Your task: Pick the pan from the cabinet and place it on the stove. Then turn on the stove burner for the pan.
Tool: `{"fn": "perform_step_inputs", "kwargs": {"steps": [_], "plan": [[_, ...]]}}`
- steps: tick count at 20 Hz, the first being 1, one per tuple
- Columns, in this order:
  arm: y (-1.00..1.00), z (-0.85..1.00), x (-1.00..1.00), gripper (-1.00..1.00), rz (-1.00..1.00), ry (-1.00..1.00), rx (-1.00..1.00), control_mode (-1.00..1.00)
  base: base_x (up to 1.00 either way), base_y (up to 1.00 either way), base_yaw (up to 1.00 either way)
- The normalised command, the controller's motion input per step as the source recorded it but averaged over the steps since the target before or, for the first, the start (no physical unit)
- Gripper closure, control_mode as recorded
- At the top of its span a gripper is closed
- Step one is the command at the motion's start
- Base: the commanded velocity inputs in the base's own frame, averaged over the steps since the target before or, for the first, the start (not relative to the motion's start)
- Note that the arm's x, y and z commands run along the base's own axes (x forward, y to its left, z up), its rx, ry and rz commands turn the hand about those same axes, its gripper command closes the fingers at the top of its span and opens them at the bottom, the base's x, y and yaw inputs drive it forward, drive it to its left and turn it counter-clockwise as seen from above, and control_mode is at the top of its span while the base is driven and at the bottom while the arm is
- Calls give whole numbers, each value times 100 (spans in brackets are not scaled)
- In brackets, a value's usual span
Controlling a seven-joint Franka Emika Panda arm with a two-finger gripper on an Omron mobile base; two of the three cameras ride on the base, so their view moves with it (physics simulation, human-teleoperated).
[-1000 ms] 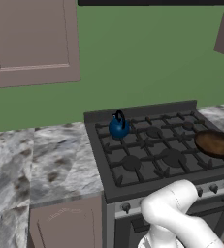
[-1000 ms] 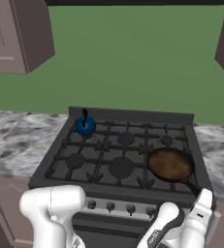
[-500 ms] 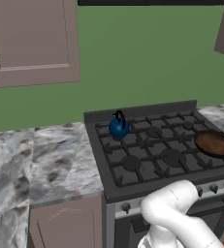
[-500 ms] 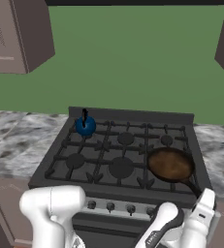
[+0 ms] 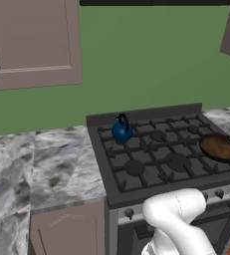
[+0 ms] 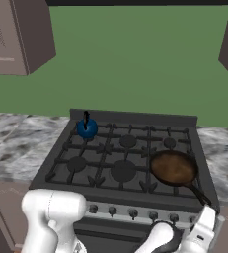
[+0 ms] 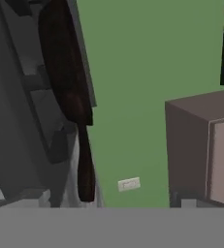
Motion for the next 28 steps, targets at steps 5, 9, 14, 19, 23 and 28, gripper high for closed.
{"fn": "perform_step_inputs", "kwargs": {"steps": [5, 9, 14, 19, 23, 28], "plan": [[2, 0, -98, -100, 0, -13, 7, -100, 0, 0, 0], [2, 0, -76, -100, 0, -5, 18, -100, 0, 0, 0], [18, 0, -23, -100, 8, 8, 28, -100, 0, 0, 0], [34, 0, 0, -100, 22, 24, 32, -100, 0, 0, 0], [37, 1, 0, -100, 19, 23, 33, -100, 0, 0, 0], [5, -7, -22, -100, 2, 4, 46, -100, 0, 0, 0]]}}
